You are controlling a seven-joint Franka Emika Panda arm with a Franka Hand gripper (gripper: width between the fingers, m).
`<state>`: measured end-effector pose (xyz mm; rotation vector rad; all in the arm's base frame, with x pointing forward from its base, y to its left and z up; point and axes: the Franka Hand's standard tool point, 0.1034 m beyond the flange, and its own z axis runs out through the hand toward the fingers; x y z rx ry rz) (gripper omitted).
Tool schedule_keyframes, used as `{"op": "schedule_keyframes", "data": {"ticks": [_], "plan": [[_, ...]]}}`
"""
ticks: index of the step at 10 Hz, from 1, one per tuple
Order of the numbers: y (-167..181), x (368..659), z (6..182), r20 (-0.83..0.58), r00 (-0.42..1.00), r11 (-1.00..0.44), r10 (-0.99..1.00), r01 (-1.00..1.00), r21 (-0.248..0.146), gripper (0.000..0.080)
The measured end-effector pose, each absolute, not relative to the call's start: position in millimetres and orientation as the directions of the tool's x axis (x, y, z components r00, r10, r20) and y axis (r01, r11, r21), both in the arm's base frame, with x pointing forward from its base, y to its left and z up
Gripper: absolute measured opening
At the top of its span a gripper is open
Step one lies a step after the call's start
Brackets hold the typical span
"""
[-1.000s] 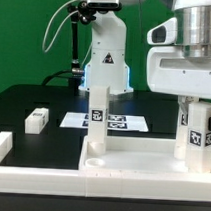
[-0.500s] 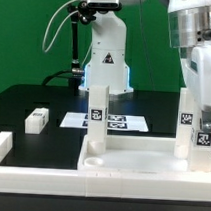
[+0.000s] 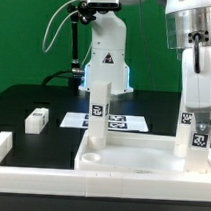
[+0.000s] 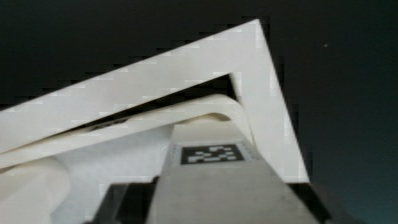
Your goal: Assemble desk
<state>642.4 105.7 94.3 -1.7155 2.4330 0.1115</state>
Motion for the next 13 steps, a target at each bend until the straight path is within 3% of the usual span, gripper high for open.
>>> {"op": "schedule_keyframes", "data": {"ticks": [3, 4, 5, 7, 13], "plan": [[105.3, 642.7, 95.5, -0.175, -0.307, 0.318, -0.935, -0.947, -0.037, 0.0364], [100.2, 646.2, 107.2, -0.182, -0.259, 0.274, -0.949, -0.960, -0.061, 0.0531], [86.2, 648.5, 128.6, -0.194, -0.221, 0.242, -0.956, -0.966, -0.094, 0.0621], [63.8, 655.8, 153.3, -0.195, -0.187, 0.216, -0.963, -0.967, -0.138, 0.0644], [66.2, 653.4, 147.1, -0.190, -0.183, 0.210, -0.965, -0.969, -0.131, 0.0648]]}}
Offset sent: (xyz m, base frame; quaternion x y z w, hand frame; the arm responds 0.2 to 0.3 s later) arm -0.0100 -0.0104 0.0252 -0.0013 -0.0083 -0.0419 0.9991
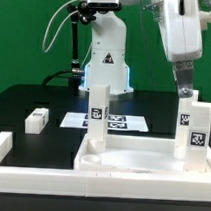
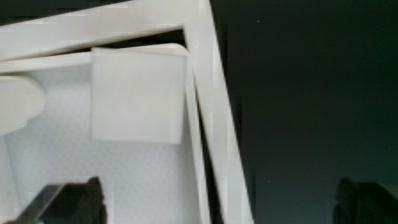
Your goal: Assemble desk
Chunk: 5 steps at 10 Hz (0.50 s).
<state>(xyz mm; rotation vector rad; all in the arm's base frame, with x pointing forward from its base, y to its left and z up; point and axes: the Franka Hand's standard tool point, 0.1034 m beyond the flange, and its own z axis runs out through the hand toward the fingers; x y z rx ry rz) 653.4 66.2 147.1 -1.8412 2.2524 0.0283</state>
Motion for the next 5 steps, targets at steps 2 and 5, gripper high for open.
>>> {"op": "schedule_keyframes", "data": {"ticks": [2, 5], "plan": [[49.3, 647.8, 145.9, -0.167, -0.091, 0.116, -0.982, -0.981, -0.152, 0.0648], [-31.8, 627.0, 165.6, -0.108, 0.188, -0.161, -0.976, -0.962, -0.220, 0.0648]]}}
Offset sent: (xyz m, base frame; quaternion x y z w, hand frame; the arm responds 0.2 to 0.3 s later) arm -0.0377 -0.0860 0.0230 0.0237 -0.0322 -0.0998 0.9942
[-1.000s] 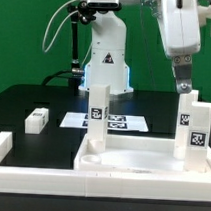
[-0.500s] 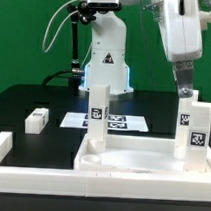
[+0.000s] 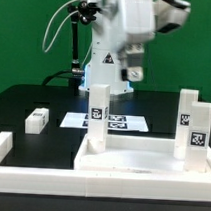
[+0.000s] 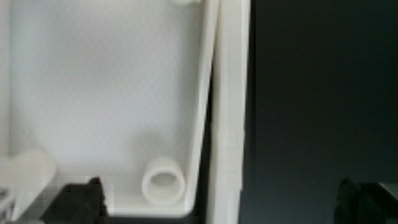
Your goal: Assemble desk
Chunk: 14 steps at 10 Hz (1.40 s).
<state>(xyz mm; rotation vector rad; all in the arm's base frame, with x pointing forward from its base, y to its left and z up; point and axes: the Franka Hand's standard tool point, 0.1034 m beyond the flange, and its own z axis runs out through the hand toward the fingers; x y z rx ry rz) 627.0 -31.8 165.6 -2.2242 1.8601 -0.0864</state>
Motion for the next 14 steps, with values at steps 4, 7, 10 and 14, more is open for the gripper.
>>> {"op": "schedule_keyframes", "data": {"ticks": [4, 7, 10, 14], "plan": [[-47.3, 623.6, 166.4, -0.020, 0.482, -0.461, -0.876, -0.849, -0.260, 0.0648], [-50.9, 621.1, 164.5, 0.036, 0.656, -0.641, -0.754, -0.723, -0.256, 0.0648], [-120.3, 565.0, 137.3, 0.083, 0.894, -0.888, -0.439, -0.418, -0.193, 0.0648], [-169.2, 542.9, 128.6, 0.068, 0.973, -0.970, -0.221, -0.211, -0.124, 0.0648]]}}
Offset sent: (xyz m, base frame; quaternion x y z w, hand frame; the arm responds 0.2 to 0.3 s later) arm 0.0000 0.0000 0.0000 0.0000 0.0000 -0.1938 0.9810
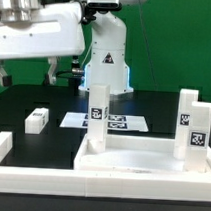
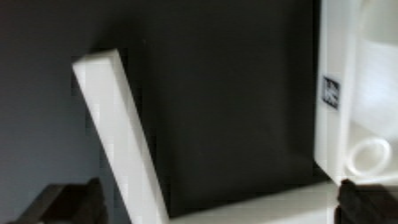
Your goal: Assemble desk
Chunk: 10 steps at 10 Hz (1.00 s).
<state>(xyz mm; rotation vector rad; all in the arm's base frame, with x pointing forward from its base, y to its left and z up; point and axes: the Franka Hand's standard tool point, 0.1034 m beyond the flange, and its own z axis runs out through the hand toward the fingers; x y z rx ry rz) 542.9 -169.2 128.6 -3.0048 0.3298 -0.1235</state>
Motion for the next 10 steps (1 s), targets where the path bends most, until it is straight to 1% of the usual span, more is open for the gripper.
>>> {"op": "schedule_keyframes", "data": {"ticks": [1, 2, 3, 4, 5, 6, 7, 8, 9, 10], "plan": [[-169.7, 540.8, 125.8, 0.065, 0.973, -0.969, -0.222, -0.213, -0.121, 0.0648], [-167.6, 538.7, 124.9, 0.041, 0.975, -0.969, -0.219, -0.213, -0.127, 0.0648], [-165.3, 535.7, 121.3, -0.030, 0.979, -0.970, -0.199, -0.202, -0.137, 0.0648], [-169.1, 528.6, 108.5, -0.119, 0.980, -0.977, -0.159, -0.173, -0.122, 0.0648], [-174.5, 516.4, 95.2, -0.225, 0.964, -0.981, -0.143, -0.168, -0.098, 0.0648], [-176.0, 503.2, 86.5, -0.298, 0.947, -0.983, -0.122, -0.156, -0.093, 0.0648], [-178.5, 491.6, 76.4, -0.326, 0.941, -0.989, -0.086, -0.120, -0.087, 0.0648], [-178.7, 483.4, 73.6, -0.354, 0.931, -0.988, -0.083, -0.123, -0.090, 0.0648], [-175.3, 478.1, 75.1, -0.440, 0.895, -0.986, -0.077, -0.134, -0.100, 0.0648], [-174.2, 481.6, 73.8, -0.490, 0.870, -0.985, -0.065, -0.134, -0.107, 0.0648]]}}
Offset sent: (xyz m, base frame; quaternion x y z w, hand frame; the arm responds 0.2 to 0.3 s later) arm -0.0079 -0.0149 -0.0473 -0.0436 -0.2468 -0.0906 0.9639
